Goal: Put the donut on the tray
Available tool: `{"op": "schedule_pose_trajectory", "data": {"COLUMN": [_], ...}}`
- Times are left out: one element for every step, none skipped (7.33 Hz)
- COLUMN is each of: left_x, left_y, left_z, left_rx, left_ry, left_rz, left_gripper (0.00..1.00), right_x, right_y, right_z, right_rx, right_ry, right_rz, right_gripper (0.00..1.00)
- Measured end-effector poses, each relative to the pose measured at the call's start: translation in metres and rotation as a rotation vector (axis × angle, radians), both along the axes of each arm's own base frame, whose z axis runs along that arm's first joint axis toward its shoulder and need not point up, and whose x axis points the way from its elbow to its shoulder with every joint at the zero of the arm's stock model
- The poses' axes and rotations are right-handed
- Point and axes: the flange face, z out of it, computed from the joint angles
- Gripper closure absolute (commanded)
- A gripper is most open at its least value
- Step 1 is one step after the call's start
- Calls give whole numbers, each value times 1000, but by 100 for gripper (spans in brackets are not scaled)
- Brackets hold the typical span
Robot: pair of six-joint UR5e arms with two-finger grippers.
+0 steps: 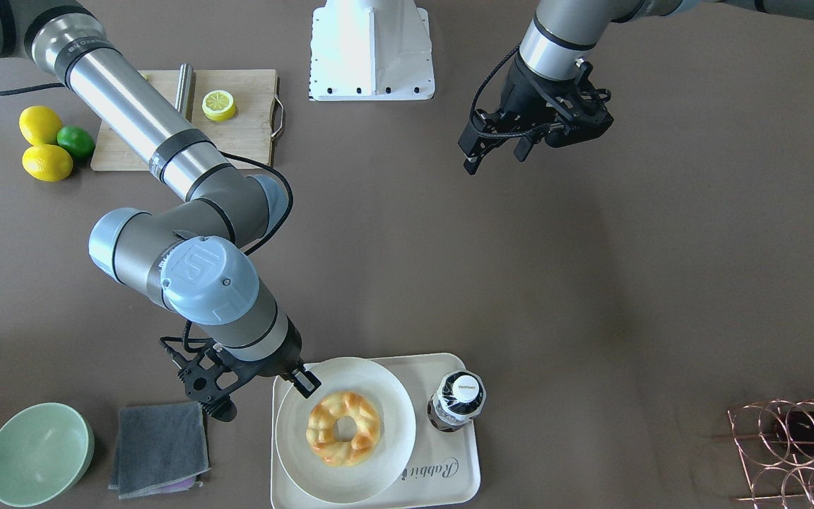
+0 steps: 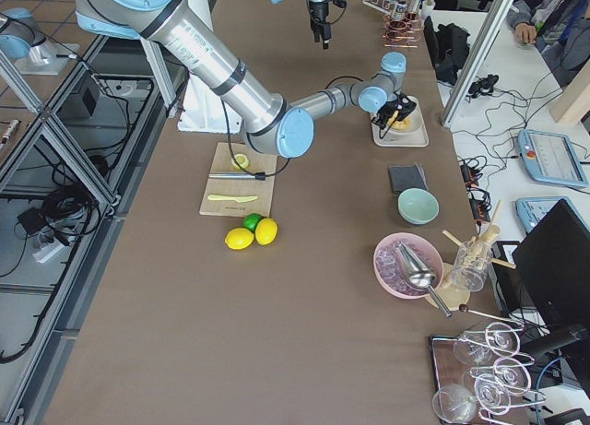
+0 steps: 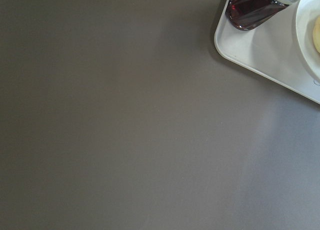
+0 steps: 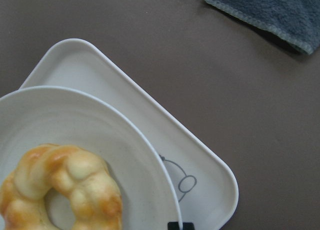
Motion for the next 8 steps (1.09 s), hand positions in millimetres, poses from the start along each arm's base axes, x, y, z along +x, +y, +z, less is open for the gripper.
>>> {"op": "schedule_pose_trajectory", "data": {"left_x": [0,1,2,3,4,4,3,-4], "left_y": [0,0,0,0,0,-2,-3,-7], "left_z": [0,1,1,2,2,4,6,9], "left_rx": [0,-1,-2,-3,-4,-2,28,67], "left_ry": [-1,-1,-2,-3,-5,-11,-24,-60], "left_rz": [0,1,3,3,4,6,27,57], "left_gripper": [2,2,2,2,2,2,2,2], "right_x": [-8,-14,-18,-18,-14,-7,5,24], "right_y": [1,2,4,4,3,2,4,8], "right_z": [-1,0,0,-1,-7,-18,-33,-45], "right_rx": [7,17,26,36,54,82,114,139], "right_ry": [-2,1,8,11,5,-10,-29,-36], "right_rz": [3,7,14,19,19,15,12,5], "right_gripper": [100,1,0,0,0,0,0,0]}}
